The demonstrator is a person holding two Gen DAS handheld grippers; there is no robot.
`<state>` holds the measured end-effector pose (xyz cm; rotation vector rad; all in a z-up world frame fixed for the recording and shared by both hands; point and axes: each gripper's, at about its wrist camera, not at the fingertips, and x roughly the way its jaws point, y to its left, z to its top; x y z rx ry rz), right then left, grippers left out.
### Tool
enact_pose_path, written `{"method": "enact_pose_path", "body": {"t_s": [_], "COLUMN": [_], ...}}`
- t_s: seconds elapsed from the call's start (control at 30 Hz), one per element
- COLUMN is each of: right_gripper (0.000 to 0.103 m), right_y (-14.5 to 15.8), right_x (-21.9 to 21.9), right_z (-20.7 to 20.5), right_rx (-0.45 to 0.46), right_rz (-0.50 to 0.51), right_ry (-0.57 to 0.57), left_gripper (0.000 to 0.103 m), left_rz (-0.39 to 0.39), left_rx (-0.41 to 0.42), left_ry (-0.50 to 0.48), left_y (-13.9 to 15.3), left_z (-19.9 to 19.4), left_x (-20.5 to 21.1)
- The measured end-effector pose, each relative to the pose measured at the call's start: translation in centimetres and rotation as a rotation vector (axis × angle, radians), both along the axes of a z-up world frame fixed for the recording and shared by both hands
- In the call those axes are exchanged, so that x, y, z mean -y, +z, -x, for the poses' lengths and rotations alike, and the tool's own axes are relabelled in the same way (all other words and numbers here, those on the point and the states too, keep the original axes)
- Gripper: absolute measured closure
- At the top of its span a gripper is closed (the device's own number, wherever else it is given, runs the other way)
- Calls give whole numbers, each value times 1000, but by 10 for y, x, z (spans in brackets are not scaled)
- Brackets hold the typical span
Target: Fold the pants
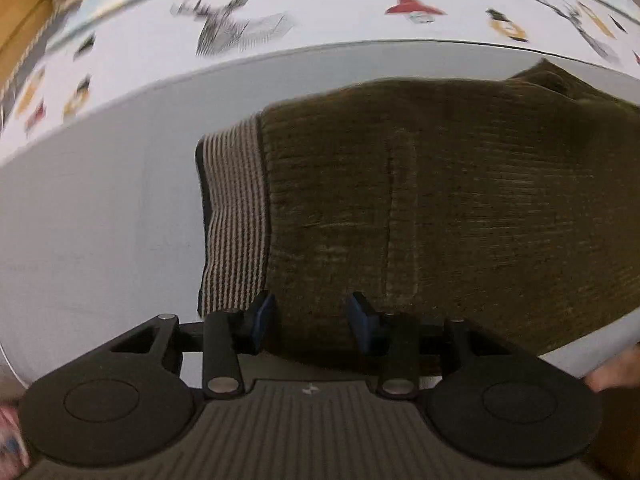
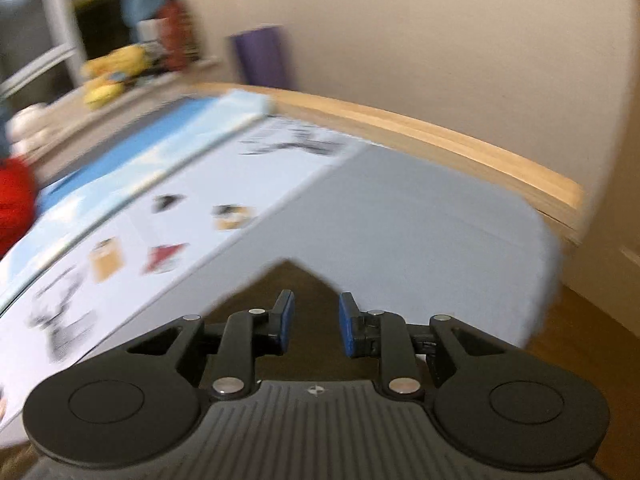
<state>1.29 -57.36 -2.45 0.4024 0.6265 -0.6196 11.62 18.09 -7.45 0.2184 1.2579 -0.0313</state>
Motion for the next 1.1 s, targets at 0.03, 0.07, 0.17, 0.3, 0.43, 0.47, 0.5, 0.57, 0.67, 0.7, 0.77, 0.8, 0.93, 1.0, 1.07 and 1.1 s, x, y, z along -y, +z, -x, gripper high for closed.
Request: {"method": "enact_pose_path", "body": {"t_s": [0.03,0.07,0.17,0.3,0.43,0.47,0.5,0.57,0.67,0.7,0.77,0.8,0.93,1.0,1.07,1.1], "right_gripper": [77,77,78,78,101,101,101,102,101,101,100,100,100,99,89,85], "right_y": [2,4,10,19,27,29,31,33,33,32,28,24,5,-5,-18,-25], "right_x": [-9,-18,-49,-89,-135,-147,-159,-184,-223,-234,-260,-274,-326,-351,-375,-385], "right_z": [-6,-12,-30,-51,-73,-80,-84,-97,-117,-124,-139,-147,-177,-188,-207,-214], "right_rx": [3,3,4,22,62,77,87,102,110,111,93,73,-19,-49,-94,-114], "right_rz": [14,25,55,76,59,51,48,37,-27,-51,-103,-125,-222,-257,-329,-360], "right_ry": [52,102,250,410,558,599,629,701,815,848,933,972,1094,1141,1189,1205], "left_gripper": [55,54,54,54,54,54,54,55,55,55,62,62,61,60,59,59], "left_rz": [4,11,12,26,40,51,64,96,82,20,-50,-37,-15,-12,-11,-12], "left_rx": [13,13,18,34,75,91,108,135,118,56,-15,-7,-6,-8,-10,-11], "left_ry": [1,9,20,23,31,33,35,33,34,62,105,108,122,122,118,115], "left_y": [3,4,9,13,28,31,35,40,35,23,7,9,11,10,9,9], "left_z": [0,0,5,-6,-2,-3,-5,-8,-16,-20,-24,-25,-28,-28,-29,-29], "left_x": [1,1,3,4,5,5,7,9,12,9,0,-1,-2,-2,-2,-1]}}
